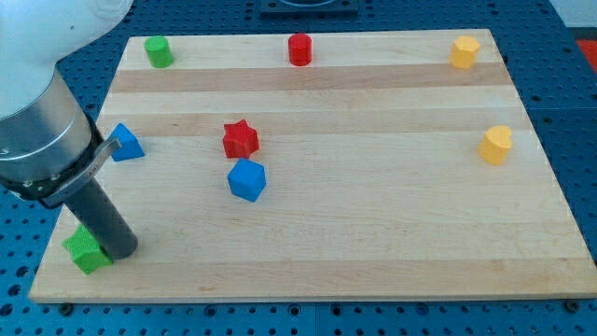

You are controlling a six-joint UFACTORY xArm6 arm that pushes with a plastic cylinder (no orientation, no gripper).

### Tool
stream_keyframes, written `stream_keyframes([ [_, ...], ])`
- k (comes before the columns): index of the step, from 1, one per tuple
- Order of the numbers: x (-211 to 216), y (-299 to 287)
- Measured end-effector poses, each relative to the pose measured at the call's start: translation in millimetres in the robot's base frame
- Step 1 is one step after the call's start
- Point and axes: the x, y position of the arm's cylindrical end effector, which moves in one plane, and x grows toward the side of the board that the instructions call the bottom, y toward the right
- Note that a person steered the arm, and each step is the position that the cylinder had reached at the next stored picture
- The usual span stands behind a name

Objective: Move the blue cube to the bottom center of the board

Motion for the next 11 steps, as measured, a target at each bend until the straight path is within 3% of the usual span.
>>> stream_keyframes([
  [11,-85,70],
])
